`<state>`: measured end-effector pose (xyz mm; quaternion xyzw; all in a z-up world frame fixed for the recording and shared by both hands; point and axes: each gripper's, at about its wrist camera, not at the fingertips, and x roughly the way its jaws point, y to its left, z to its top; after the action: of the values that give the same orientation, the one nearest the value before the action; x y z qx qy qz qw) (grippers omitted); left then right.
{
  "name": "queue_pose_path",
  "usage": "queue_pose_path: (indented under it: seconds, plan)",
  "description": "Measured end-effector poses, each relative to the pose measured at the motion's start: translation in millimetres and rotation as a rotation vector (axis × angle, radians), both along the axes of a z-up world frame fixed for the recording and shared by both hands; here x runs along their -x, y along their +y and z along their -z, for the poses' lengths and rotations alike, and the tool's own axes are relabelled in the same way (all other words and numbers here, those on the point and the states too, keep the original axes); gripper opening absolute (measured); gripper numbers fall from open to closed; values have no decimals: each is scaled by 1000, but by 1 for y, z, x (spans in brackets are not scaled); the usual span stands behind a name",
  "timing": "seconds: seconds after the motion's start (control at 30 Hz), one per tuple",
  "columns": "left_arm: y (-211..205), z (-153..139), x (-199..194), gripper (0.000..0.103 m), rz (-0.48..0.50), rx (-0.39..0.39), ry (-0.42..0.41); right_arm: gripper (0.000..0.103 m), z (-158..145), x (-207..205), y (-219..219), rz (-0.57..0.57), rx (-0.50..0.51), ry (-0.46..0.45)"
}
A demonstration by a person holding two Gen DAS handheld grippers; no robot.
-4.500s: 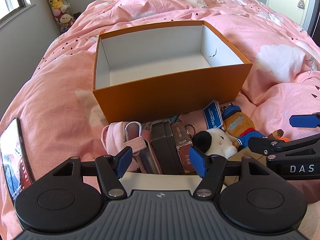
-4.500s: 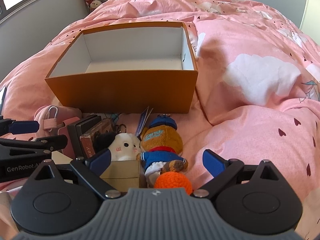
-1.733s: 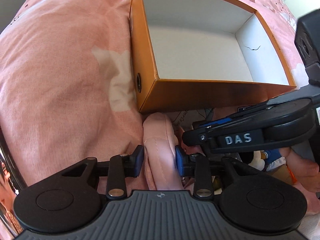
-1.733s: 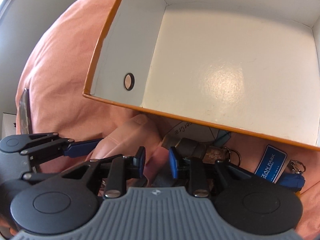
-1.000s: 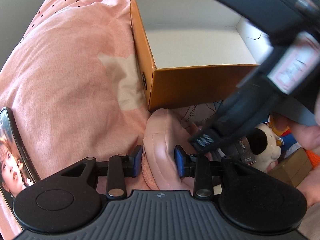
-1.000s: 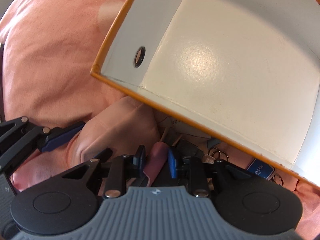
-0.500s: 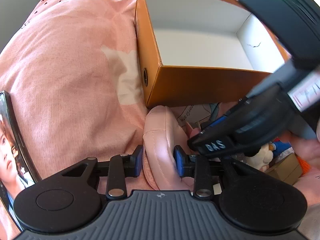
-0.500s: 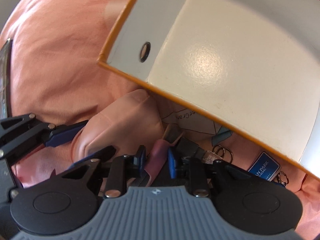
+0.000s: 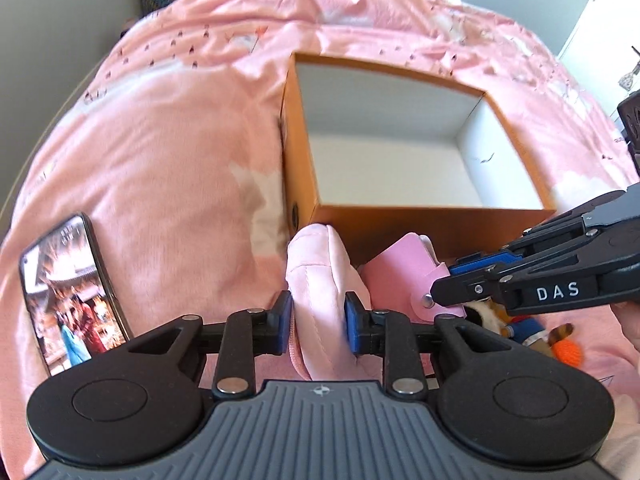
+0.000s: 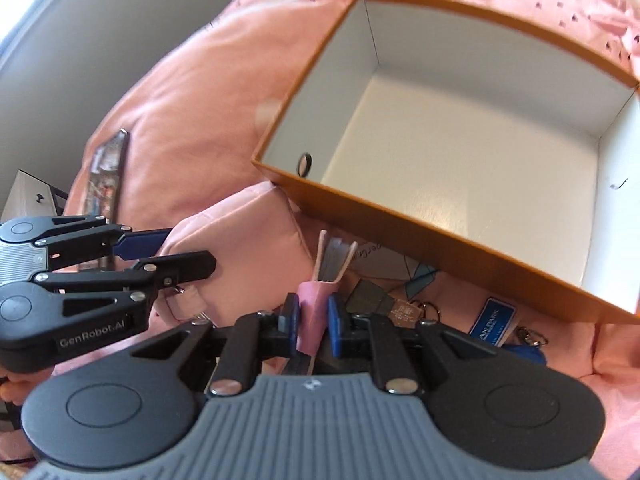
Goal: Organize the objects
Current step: 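Carry the pouch and notebook into the box with both tools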
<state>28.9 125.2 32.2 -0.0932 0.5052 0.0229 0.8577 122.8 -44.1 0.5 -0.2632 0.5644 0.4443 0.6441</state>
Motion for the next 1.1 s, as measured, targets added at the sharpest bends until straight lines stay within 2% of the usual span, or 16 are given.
queue_pose_path:
  seconds: [0.03,0.23,0.37,0.5,0.63,0.73,0.87,1.0,1.1]
  plan:
    - [-2,-5,1,30,4,4,-18,15,-15,-4,2,1,-16,-1]
    - [-20,-44,-2,28,35,-8,-141,14,-53,15,-12,-2,-114,-48]
    - [-31,-66,-12,28,45,-72,-225,14,-77,5,-14,19,-177,-80]
    - [-46,-70,-31,28,35,-147,-291,14,-98,-7,-9,52,-247,-130]
    - [-65,-61,-56,28,9,-235,-336,14,-111,-29,-4,116,-310,-180]
    - [-73,-49,-75,28,-13,-290,-361,14,-101,-49,2,174,-326,-204]
    - [-77,-29,-95,28,-23,-351,-367,14,-68,-73,13,246,-308,-199]
    - [-75,-4,-106,28,-22,-386,-345,14,-32,-92,17,299,-287,-182]
    - [-77,14,-112,28,-12,-447,-326,14,-9,-100,20,327,-267,-164]
